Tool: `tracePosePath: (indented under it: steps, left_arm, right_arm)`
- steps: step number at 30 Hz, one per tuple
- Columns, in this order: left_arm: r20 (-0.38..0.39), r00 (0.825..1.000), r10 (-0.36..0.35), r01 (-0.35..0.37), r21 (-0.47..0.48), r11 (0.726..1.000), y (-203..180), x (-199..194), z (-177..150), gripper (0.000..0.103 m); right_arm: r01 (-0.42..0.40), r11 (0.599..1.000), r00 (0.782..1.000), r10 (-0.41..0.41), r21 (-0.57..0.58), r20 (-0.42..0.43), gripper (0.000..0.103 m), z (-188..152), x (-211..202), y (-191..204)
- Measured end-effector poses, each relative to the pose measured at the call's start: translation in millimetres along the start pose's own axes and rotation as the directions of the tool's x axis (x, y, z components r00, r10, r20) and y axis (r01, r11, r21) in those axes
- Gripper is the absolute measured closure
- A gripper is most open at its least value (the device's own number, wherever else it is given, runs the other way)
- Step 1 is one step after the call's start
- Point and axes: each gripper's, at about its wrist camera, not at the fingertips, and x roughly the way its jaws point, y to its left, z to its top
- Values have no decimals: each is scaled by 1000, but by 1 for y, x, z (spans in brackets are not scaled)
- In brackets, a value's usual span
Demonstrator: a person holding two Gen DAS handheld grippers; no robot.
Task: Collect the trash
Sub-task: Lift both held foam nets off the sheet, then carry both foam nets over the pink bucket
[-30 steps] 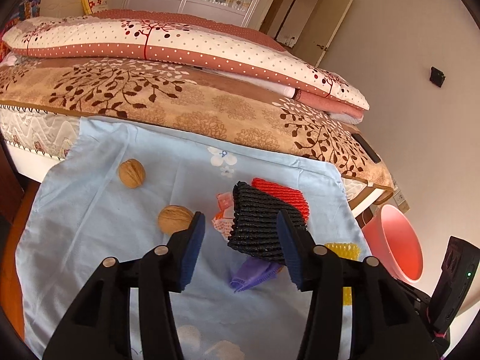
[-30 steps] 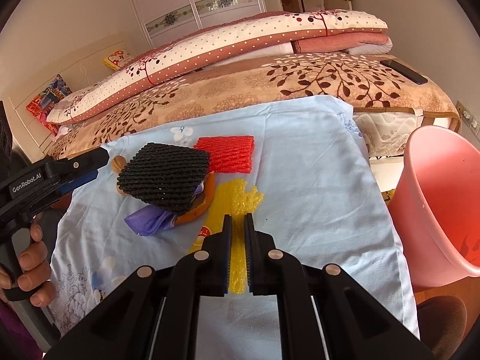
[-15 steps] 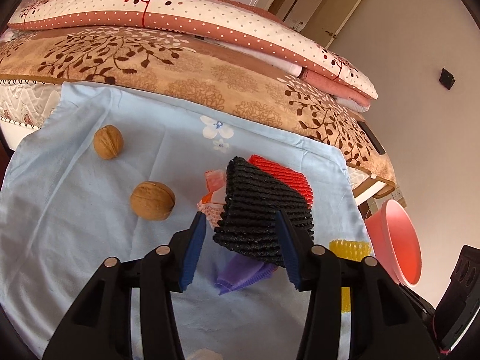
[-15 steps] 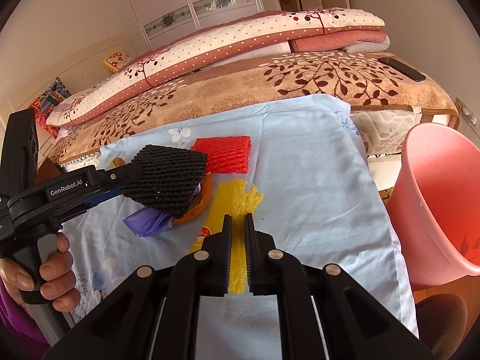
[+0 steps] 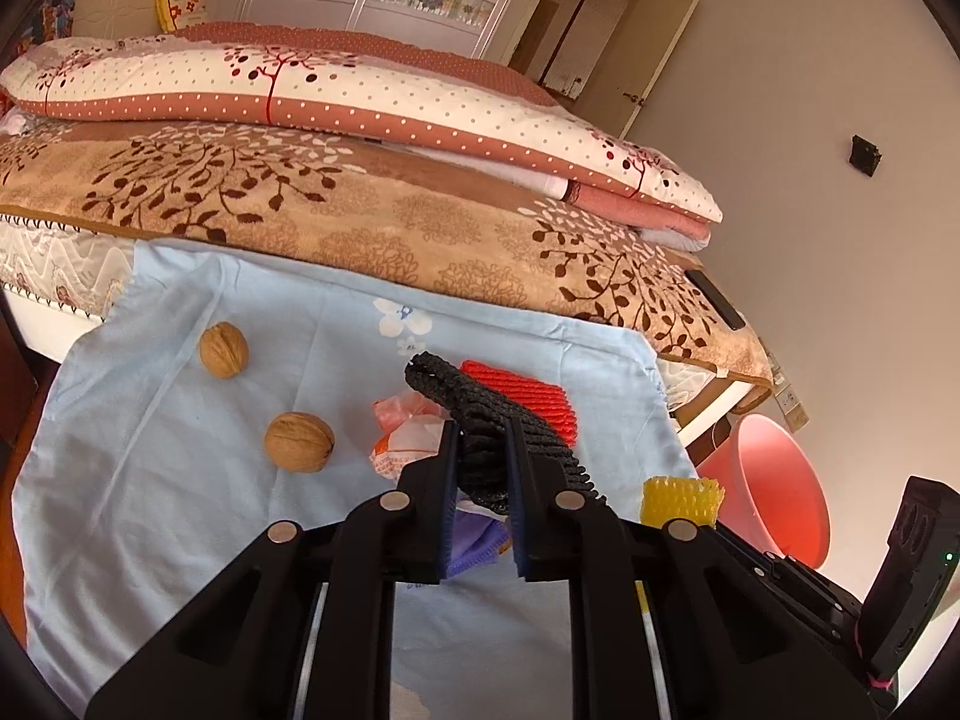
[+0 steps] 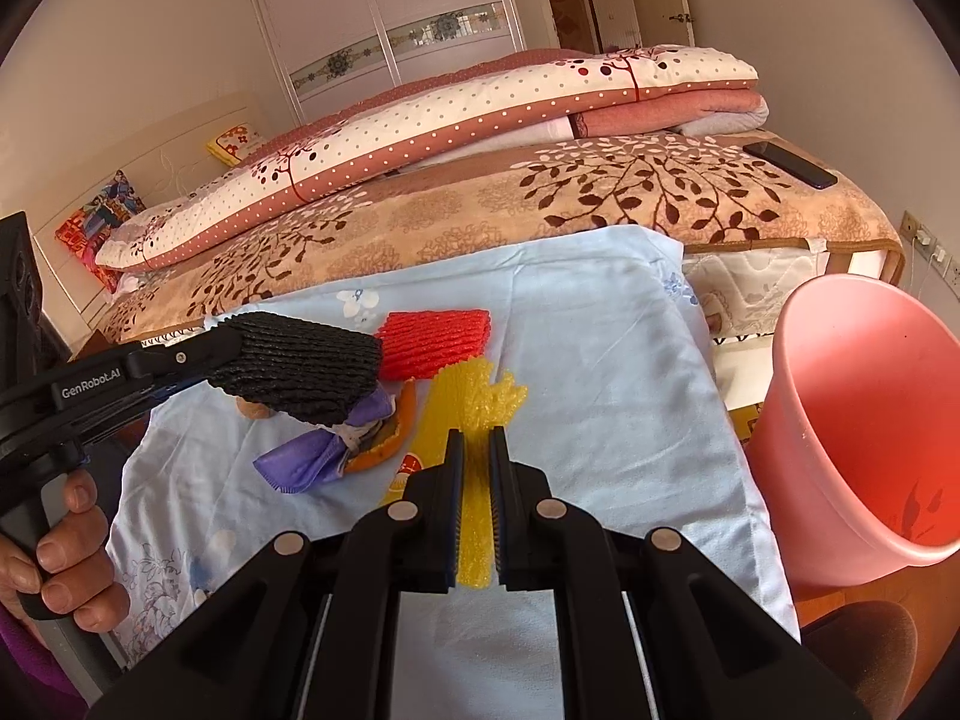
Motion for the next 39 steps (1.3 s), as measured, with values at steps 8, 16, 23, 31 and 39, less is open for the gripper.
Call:
tracePosePath:
  steps: [8,16,23,31,39]
  left_arm:
    - [89,996,-29,18,118,993,-42,-18,2,89]
    - [118,989,-92,65,211,975,-86,-21,-4,89]
    - [111,983,-147,111,275,955,-125,-13,-9,89]
    - [78,979,-186,151,331,931,-163,2,-19,89]
    - [53,978,-202,169,369,914,-189,14,-29,89]
  right_arm:
    - [51,999,995,-52,13,83,96,10,-25,-18]
    - [124,989,980,-134,76,150,96,18,-49,-54]
    - [195,969,959,-220,151,175,95,20,-65,-94]
    - [285,931,930,-327,229,169,95,16,-77,-140]
    - [358,903,897,-404,239,182,95,9,-82,-157]
